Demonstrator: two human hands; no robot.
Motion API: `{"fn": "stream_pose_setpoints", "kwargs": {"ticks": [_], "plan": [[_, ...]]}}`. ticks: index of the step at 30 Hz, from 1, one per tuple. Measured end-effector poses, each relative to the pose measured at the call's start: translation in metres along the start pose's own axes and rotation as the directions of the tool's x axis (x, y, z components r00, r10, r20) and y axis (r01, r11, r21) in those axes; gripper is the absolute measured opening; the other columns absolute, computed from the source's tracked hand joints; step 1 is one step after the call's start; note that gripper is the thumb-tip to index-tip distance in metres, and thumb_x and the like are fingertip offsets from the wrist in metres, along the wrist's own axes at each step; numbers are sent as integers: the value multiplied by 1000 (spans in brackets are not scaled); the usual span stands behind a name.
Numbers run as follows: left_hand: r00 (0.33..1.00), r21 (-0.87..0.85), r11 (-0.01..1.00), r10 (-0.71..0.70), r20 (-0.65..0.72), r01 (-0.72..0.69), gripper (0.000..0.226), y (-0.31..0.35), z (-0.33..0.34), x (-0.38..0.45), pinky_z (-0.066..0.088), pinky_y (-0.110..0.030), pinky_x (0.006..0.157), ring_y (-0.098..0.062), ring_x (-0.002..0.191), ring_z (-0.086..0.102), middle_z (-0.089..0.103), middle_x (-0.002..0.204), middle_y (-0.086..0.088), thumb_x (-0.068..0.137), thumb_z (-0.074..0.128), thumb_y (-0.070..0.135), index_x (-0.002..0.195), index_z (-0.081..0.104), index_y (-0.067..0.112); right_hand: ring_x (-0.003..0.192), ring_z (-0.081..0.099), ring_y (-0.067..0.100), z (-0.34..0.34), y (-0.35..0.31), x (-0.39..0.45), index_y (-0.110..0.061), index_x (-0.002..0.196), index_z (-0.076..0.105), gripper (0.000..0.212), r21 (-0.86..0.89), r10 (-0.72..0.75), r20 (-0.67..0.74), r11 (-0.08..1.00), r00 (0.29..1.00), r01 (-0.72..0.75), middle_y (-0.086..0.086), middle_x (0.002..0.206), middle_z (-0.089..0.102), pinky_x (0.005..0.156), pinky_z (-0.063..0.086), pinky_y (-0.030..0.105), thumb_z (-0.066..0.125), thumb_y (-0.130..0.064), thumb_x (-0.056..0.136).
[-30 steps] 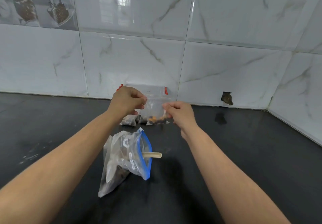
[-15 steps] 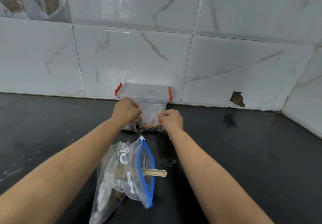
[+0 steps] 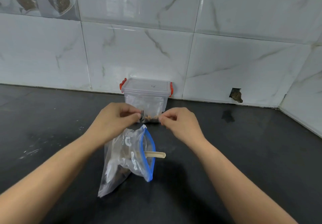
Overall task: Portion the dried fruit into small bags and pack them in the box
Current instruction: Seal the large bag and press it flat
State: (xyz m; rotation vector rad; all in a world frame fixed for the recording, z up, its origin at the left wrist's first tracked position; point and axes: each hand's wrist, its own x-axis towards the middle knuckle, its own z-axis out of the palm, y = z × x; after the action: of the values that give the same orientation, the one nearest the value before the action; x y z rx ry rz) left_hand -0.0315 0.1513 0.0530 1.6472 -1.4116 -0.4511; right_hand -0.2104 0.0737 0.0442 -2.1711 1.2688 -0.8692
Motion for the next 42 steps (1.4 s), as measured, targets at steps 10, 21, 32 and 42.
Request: {"fn": "stream_pose_setpoints", "kwargs": {"ticks": [10,21,32,42], "plan": [[969,370,911,102,227,-182,124,-13,6,-89,27,-31,114,-1,139,22,26,150,19,35,49,94,144,25,41,89,62,16,10,-23,-59,-26,103,61,29,-387,86,208,922,974,1,-8,96,65,71,48,31,64,-46,83],[961,669,698,259,96,-255,97,-21,28,-91,17,-41,115,-23,147,9,21,156,2,70,64,65,148,21,27,71,61,21,-16,-20,-81,-20,86,66,1,-616,-487,-64,706,871,349,-3,78,64,57,46,32,65,-19,86],[952,738,628,297,68,-248,103,-21,32,-92,39,-53,100,-33,133,43,54,136,-5,57,37,87,132,52,17,73,62,7,-27,10,-89,-21,99,71,15,-1,26,-273,1000,962,-28,-8,85,69,71,49,25,58,-18,92],[885,732,595,465,22,-331,40,-8,44,-82,51,-33,73,-23,82,65,71,85,4,73,44,39,83,75,16,50,43,8,-21,20,-83,-6,94,56,22,665,478,398,437,783,-605,6,73,54,37,31,16,35,1,95]]}}
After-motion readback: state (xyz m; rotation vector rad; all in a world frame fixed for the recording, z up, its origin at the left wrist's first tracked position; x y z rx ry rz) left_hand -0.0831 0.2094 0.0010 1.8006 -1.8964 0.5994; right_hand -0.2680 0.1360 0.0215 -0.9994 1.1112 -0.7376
